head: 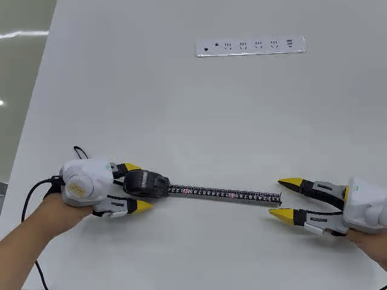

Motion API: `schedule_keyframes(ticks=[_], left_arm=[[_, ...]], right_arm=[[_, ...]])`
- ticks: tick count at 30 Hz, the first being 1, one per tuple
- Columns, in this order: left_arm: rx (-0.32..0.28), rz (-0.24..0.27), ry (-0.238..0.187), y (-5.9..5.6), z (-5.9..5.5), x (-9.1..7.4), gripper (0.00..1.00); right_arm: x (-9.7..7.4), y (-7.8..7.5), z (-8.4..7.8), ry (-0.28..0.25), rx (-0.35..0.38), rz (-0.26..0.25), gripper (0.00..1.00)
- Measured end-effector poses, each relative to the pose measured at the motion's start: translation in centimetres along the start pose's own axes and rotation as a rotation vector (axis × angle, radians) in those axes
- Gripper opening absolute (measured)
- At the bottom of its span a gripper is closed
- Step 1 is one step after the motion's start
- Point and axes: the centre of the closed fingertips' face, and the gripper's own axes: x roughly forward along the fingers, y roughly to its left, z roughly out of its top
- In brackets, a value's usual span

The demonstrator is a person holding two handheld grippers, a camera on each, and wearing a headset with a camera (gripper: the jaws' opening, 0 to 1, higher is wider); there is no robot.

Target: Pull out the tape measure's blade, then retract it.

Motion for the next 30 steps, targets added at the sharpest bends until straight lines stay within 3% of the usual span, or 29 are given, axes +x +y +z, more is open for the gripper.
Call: schedule_keyframes(ticks=[30], left_arm=[[-0.045, 0.065, -0.052, 0.1, 1.4, -0.9, 0.71]], right_arm=[[-0.4, -0.5, -0.2, -0.024, 0.034, -0.056, 0.59]])
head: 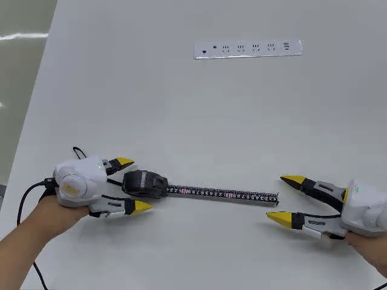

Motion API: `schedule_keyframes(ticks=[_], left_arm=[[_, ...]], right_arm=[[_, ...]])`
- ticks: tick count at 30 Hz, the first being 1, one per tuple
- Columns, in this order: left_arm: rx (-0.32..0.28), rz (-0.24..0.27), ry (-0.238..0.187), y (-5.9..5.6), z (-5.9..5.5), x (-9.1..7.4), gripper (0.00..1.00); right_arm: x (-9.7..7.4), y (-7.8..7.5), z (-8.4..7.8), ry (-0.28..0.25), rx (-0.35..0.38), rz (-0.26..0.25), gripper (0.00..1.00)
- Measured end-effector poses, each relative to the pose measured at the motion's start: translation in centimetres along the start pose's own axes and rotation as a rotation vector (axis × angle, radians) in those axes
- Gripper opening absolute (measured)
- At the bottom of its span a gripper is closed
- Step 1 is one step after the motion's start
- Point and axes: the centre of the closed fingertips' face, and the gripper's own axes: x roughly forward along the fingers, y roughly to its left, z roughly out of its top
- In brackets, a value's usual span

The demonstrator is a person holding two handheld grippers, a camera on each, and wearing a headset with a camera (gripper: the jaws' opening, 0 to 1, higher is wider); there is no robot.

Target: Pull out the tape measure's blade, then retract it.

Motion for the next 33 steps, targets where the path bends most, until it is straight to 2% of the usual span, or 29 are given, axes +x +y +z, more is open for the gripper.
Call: schedule_keyframes(ticks=[5, 12, 17, 19, 25, 28, 33], left_arm=[[-0.009, 0.026, 0.004, 0.2, -0.2, -0.3, 0.73], [-0.034, 0.050, -0.026, 0.2, 0.0, -0.9, 0.75], [-0.059, 0.069, -0.036, 0.2, -0.3, -1.4, 0.78], [-0.061, 0.081, -0.034, 0.2, -0.6, -1.5, 0.79], [-0.107, 0.116, -0.054, 0.6, -1.0, -2.1, 0.82], [-0.112, 0.143, -0.063, 0.6, -1.1, -2.4, 0.87], [-0.128, 0.176, -0.079, 0.6, -1.4, -2.9, 0.87]], right_arm=[[-0.1, 0.1, 0.2, -0.008, 0.008, -0.014, 0.60], [-0.1, 0.2, 0.4, -0.019, 0.037, -0.040, 0.67], [-0.2, 0.4, 0.4, -0.029, 0.052, -0.056, 0.68], [-0.3, 0.3, 0.4, -0.031, 0.074, -0.078, 0.69], [-0.6, 0.9, 0.4, -0.034, 0.073, -0.096, 0.69], [-0.8, 1.0, 0.5, -0.037, 0.086, -0.108, 0.71], [-1.2, 1.0, 0.6, -0.043, 0.098, -0.131, 0.73]])
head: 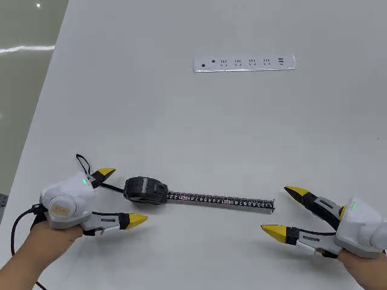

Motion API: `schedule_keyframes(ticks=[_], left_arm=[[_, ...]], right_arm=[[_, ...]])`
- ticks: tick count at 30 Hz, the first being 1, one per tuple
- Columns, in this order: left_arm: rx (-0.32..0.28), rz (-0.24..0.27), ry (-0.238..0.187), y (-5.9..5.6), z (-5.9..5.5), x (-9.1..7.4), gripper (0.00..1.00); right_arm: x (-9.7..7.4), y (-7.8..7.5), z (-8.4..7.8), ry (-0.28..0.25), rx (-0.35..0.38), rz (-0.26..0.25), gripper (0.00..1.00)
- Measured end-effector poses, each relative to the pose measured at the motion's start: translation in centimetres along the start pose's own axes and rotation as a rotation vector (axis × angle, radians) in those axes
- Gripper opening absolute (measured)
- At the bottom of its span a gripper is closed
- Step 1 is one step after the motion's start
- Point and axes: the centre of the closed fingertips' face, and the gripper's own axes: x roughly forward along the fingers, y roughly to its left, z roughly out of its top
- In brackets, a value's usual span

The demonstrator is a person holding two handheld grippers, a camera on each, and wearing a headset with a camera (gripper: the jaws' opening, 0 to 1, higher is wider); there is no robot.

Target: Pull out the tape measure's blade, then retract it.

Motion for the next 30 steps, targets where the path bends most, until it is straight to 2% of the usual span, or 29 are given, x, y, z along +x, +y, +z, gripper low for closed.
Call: schedule_keyframes(ticks=[6, 12, 17, 22, 30], left_arm=[[-0.032, 0.027, -0.021, -0.2, -0.3, -0.6, 0.88], [-0.065, 0.059, -0.041, -0.3, -0.5, -1.4, 0.89], [-0.094, 0.086, -0.054, -0.3, -0.7, -2.4, 0.90], [-0.113, 0.098, -0.066, -1.1, -0.4, -3.3, 0.90], [-0.157, 0.130, -0.093, -1.6, -0.7, -4.3, 0.90]], right_arm=[[-0.1, 0.4, -0.2, 0.005, 0.018, -0.022, 0.77], [-0.7, 0.7, -0.2, 0.016, 0.020, -0.044, 0.77], [-1.1, 0.9, 0.1, 0.003, 0.017, -0.071, 0.78], [-1.4, 1.4, 0.6, -0.019, 0.021, -0.087, 0.77], [-2.0, 1.8, 0.5, -0.017, 0.006, -0.119, 0.77]])
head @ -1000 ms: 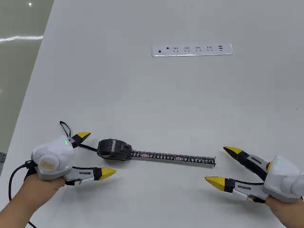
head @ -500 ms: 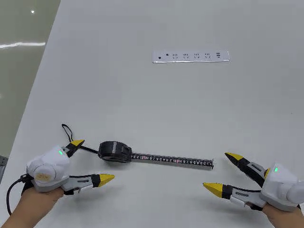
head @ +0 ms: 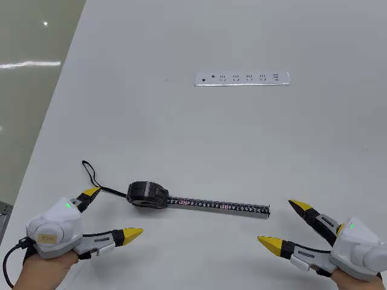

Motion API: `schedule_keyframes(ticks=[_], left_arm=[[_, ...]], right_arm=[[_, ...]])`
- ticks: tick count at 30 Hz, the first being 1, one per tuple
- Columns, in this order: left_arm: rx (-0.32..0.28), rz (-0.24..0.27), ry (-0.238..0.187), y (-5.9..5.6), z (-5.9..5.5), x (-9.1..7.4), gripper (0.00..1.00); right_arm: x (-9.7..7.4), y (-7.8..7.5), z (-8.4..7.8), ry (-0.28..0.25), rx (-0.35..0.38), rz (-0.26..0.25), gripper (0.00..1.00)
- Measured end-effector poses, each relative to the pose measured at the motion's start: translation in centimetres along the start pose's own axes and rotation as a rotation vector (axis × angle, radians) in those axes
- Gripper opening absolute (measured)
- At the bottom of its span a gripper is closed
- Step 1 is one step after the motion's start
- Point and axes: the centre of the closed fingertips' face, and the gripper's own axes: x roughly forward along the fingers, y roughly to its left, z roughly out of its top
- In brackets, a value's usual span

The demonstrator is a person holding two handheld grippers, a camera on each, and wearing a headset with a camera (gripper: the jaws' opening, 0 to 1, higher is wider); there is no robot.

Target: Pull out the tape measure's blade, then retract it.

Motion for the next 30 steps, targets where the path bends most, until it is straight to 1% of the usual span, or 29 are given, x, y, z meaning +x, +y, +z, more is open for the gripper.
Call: schedule_keyframes(ticks=[4, 10, 13, 23, 27, 30], left_arm=[[-0.024, 0.010, -0.008, -0.1, -0.6, -0.4, 0.90], [-0.047, 0.021, -0.010, -0.6, -1.5, -1.2, 0.89], [-0.057, 0.027, -0.010, -0.8, -1.9, -1.5, 0.89], [-0.076, 0.046, -0.018, -1.7, -2.2, -2.6, 0.88], [-0.083, 0.045, -0.017, -2.1, -2.9, -2.7, 0.88], [-0.091, 0.046, -0.026, -2.4, -3.0, -3.0, 0.88]], right_arm=[[-0.3, 0.2, 0.0, -0.002, -0.007, -0.012, 0.77], [-0.7, 0.5, -0.3, 0.002, -0.005, -0.027, 0.77], [-1.0, 0.6, -0.5, 0.016, -0.027, -0.040, 0.77], [-1.7, 0.9, -1.5, 0.042, -0.036, -0.050, 0.77], [-2.0, 1.1, -1.7, 0.051, -0.042, -0.049, 0.77], [-2.2, 1.1, -1.7, 0.050, -0.036, -0.049, 0.77]])
